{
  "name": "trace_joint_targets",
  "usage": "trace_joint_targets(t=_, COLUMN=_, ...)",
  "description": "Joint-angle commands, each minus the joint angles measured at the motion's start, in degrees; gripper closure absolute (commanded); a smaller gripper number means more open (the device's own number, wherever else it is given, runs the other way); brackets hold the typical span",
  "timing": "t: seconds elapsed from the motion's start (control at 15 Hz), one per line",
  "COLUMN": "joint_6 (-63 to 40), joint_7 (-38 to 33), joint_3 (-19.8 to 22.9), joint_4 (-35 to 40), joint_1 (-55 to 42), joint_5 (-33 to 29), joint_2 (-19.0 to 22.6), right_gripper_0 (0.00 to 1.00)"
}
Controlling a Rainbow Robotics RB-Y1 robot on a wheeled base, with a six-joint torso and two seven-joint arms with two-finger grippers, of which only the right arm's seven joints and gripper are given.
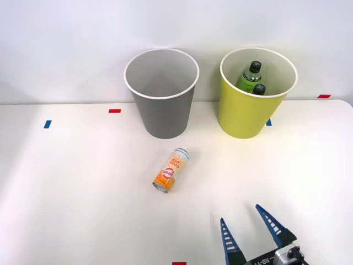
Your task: Put cans in the gray bin, plastic bottles in the light green bin
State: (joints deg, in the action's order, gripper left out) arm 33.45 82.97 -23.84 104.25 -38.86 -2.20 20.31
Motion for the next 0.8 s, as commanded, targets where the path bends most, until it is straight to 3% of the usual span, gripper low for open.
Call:
trace_joint_targets(t=0.07, joint_6=1.9, joint_7=7.3, joint_3=-0.7, joint_4=0.0, joint_1=-1.3, joint_5=3.3, joint_2=-0.5, right_gripper_0=0.12)
trace_joint_targets(t=0.8, joint_6=3.6, joint_7=9.8, joint_3=-0.2, joint_4=0.0, joint_1=-4.9, joint_5=5.5, joint_2=-1.8, right_gripper_0=0.12)
